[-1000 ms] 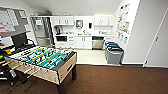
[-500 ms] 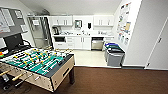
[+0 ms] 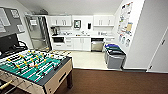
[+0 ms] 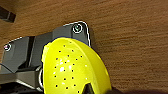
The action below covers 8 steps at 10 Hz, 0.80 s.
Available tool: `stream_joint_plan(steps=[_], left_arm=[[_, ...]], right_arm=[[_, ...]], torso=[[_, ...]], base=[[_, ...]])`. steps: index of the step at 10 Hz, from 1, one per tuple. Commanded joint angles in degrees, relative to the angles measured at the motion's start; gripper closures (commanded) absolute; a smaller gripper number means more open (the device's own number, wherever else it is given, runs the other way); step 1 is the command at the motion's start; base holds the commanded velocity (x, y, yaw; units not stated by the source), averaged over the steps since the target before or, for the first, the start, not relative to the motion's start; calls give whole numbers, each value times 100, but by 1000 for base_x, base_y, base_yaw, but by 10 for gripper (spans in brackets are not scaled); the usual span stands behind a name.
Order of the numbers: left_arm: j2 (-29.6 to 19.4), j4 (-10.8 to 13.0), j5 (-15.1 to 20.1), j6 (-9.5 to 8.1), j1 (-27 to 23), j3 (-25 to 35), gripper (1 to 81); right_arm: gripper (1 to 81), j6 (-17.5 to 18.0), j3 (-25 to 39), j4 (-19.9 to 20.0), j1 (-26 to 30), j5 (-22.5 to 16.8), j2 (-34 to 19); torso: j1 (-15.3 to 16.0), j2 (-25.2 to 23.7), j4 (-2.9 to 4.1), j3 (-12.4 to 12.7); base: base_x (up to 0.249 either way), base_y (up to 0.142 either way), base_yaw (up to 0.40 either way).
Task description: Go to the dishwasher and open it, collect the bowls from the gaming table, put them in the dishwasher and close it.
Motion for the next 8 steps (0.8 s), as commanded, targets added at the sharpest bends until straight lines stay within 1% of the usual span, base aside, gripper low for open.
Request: stream_joint_plan(steps=[1, 8], left_arm=[[-133, 45, 336, 19, -213, -46, 811], [-124, 45, 336, 19, -214, -46, 811]], right_arm=[[811, 6, -36, -9, 169, -168, -72], [811, 15, -36, -9, 169, -168, -81]], torso=[[1, 0, 0, 0], [1, 2, 0, 0]], base=[[261, 0, 0], [261, 0, 0]])
